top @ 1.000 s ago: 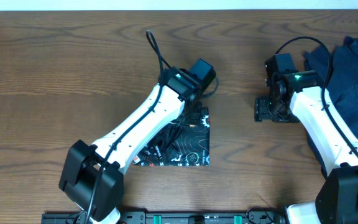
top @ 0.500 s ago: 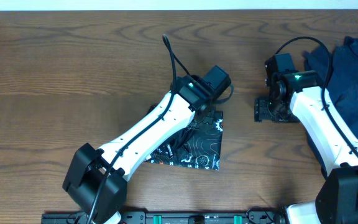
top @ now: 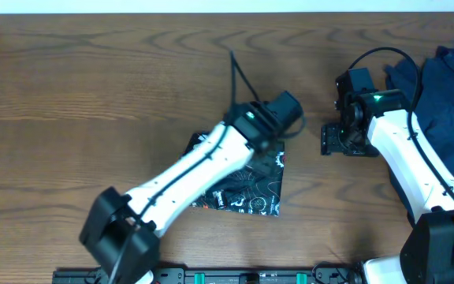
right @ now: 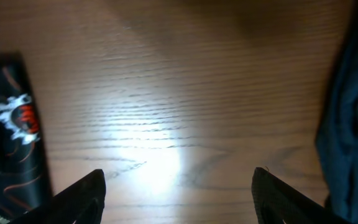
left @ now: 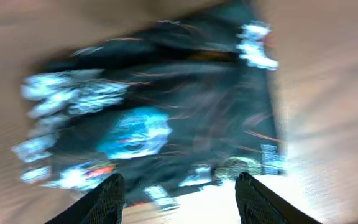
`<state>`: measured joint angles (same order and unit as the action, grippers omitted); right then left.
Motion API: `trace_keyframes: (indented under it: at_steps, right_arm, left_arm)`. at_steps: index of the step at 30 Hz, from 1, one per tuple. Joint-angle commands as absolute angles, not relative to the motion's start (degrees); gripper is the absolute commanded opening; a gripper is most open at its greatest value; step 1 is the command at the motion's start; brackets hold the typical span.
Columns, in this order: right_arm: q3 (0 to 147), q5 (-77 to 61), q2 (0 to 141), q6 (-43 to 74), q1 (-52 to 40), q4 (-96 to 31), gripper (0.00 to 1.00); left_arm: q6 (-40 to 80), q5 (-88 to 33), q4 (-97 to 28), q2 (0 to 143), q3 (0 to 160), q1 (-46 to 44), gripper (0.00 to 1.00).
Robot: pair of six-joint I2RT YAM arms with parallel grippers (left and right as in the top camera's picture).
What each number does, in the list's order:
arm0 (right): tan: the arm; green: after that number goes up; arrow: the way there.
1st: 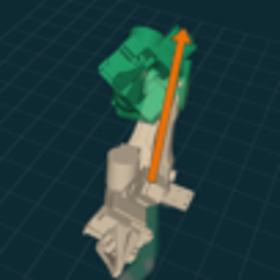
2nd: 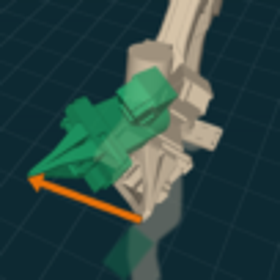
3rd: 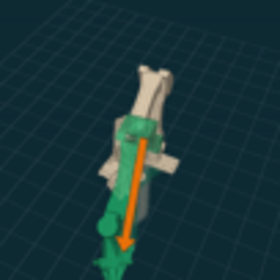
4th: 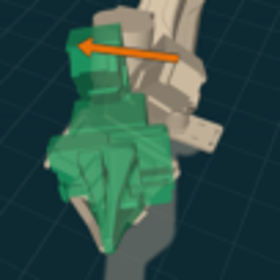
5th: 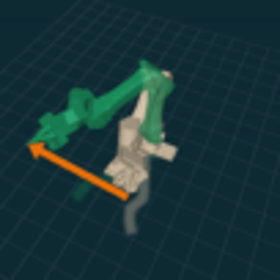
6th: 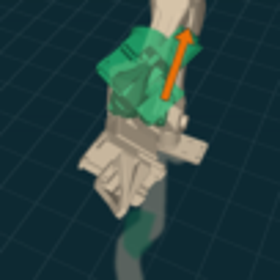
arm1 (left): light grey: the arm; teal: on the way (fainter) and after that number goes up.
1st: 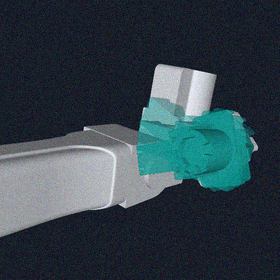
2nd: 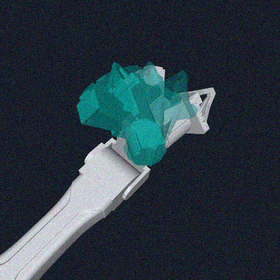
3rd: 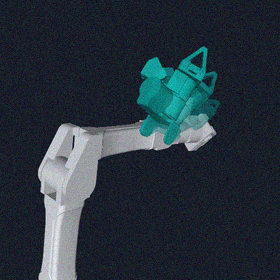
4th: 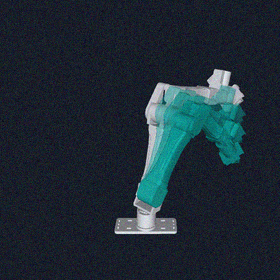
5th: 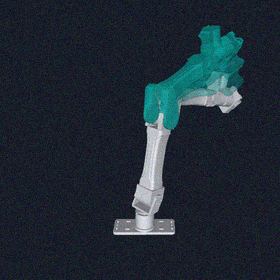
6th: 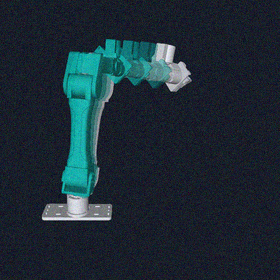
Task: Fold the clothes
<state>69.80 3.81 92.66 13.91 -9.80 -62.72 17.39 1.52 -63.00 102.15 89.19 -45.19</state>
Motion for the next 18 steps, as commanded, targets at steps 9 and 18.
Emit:
trace_keyframes:
  at_steps: [9,18]
  right_arm:
    - [70.4,-15.7,92.7,-2.9,-22.8,-58.5,0.73]
    - [70.3,-5.8,95.4,-4.0,-38.7,-51.9,0.79]
  left_arm:
    - [23.0,-1.8,-68.3,92.3,89.4,-12.3,0.68]
    - [20.0,-15.3,-65.3,97.4,76.5,-2.3,0.69]
